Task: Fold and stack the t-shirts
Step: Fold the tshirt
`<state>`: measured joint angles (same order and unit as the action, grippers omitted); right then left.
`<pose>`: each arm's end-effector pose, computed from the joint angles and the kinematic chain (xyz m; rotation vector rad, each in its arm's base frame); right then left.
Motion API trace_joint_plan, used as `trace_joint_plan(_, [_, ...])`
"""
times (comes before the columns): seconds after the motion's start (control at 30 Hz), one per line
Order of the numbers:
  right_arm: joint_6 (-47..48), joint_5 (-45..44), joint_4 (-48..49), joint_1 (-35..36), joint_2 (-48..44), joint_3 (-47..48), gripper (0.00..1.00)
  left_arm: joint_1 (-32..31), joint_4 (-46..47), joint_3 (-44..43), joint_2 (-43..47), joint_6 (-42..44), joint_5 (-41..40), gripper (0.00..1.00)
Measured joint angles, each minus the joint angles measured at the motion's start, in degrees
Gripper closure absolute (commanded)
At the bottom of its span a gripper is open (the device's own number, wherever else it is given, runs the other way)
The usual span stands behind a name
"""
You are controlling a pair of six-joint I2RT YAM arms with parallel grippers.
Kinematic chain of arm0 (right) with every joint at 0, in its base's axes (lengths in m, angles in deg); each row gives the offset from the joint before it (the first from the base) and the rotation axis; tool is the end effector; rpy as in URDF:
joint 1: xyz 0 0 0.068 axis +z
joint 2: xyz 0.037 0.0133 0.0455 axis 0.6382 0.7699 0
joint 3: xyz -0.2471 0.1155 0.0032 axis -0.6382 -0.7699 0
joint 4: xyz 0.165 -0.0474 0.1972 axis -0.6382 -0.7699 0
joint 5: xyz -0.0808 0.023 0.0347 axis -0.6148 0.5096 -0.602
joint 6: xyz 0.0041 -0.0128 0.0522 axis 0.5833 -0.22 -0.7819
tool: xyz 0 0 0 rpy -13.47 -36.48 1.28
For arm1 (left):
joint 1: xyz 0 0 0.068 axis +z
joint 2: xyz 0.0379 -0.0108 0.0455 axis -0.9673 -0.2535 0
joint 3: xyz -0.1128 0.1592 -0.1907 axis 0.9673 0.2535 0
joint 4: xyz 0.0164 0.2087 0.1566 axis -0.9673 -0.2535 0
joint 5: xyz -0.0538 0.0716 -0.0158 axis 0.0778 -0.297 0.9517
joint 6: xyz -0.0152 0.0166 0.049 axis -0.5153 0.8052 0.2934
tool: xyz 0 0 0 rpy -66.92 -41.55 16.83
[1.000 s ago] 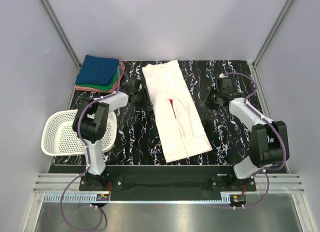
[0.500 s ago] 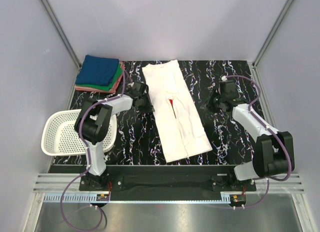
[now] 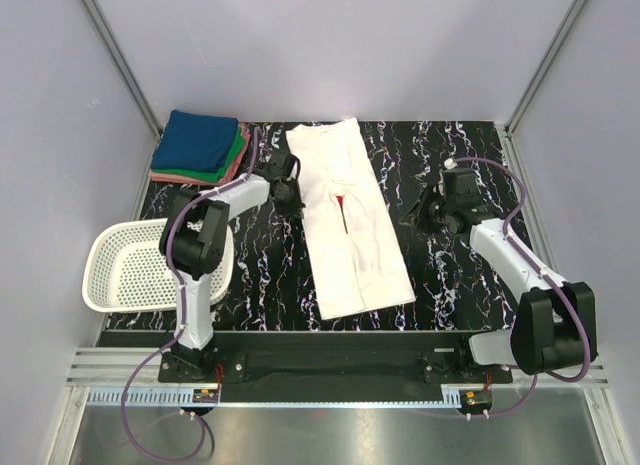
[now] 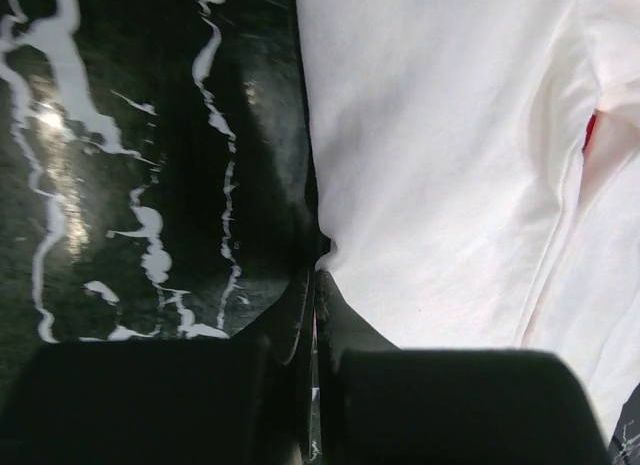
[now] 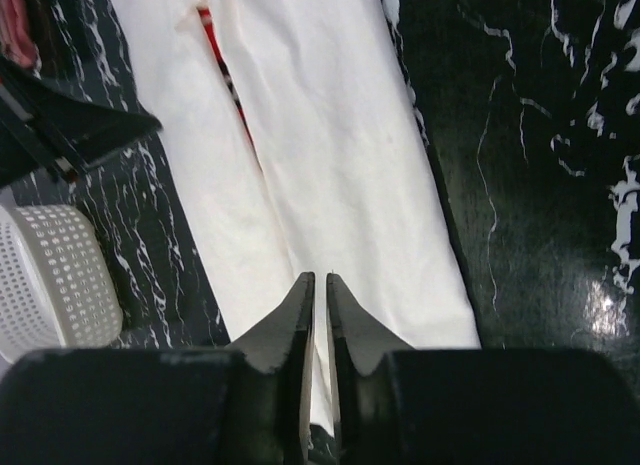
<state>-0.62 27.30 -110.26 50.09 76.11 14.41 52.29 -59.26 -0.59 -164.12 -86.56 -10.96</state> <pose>0.2782 0.0610 0.2490 0.3426 2.4019 0.6810 0.3953 -0.1721 0.1574 -0.2461 2.6956 -0.4711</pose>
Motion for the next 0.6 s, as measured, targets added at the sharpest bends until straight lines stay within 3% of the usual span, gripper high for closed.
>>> trace_joint_plan(0.2, [1.27,1.70,-3.48,0.00,0.17,-4.46,0.71,3.06,-1.49,-0.13,0.07,1.49,0.11,0.99])
trace_joint_plan(0.3, [1.70,2.34,-5.14,0.04,0.70,-6.12,0.63,3.93,-1.75,0.50,0.59,2.51,-0.15,0.86])
trace_joint_plan(0.37, [1.44,2.78,-5.51,0.35,0.85,-7.32,0.56,4.17,-1.88,1.16,1.11,3.19,-0.22,0.65])
trace_joint_plan(0.6, [-2.56,2.93,-5.29,9.53,0.37,-14.29,0.44,4.26,-1.84,7.85,9.25,4.17,-0.52,0.57])
